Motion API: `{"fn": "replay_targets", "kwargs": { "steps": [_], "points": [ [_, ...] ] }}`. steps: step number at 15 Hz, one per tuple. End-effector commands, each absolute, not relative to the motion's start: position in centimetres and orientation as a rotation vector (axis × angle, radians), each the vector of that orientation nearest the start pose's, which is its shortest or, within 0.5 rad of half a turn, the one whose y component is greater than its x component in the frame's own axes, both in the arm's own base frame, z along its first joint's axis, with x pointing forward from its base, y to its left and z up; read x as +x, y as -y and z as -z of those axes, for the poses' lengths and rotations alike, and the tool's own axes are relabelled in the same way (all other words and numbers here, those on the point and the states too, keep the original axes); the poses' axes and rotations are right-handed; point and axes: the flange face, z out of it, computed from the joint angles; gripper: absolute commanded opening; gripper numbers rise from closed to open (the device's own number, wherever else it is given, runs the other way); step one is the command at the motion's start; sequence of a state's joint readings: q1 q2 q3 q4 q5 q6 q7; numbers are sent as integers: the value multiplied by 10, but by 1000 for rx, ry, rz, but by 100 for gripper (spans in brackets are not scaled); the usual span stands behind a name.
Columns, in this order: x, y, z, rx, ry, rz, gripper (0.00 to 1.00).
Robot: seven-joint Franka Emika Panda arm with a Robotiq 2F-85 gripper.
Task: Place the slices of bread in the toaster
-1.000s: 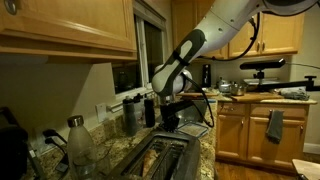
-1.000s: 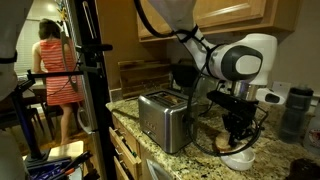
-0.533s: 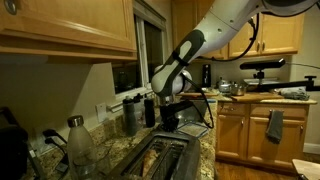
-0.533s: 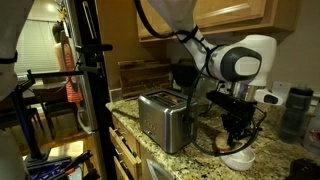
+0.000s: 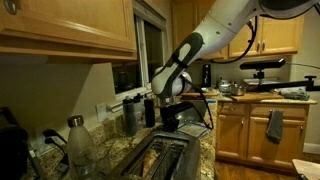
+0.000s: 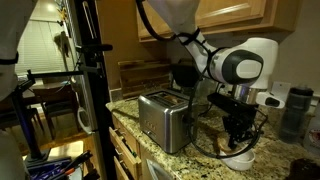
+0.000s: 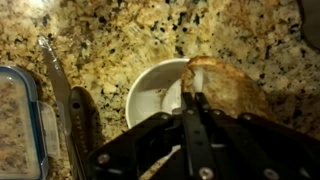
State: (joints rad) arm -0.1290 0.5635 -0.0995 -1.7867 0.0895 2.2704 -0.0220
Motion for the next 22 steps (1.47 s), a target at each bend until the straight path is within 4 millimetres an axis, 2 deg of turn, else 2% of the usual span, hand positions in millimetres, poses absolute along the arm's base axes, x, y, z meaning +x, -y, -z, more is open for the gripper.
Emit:
{"fn": "replay_targets", "kwargs": {
  "steps": [1,9,18,22],
  "points": [
    [636,146,-232,-3078,-400,-81,8],
    [636,148,-228,-3068,-403,-88,8],
    [643,160,-210,-3048,-422,-118,9],
    [647,165,-218,-3052,-427,-90,8]
  ]
}}
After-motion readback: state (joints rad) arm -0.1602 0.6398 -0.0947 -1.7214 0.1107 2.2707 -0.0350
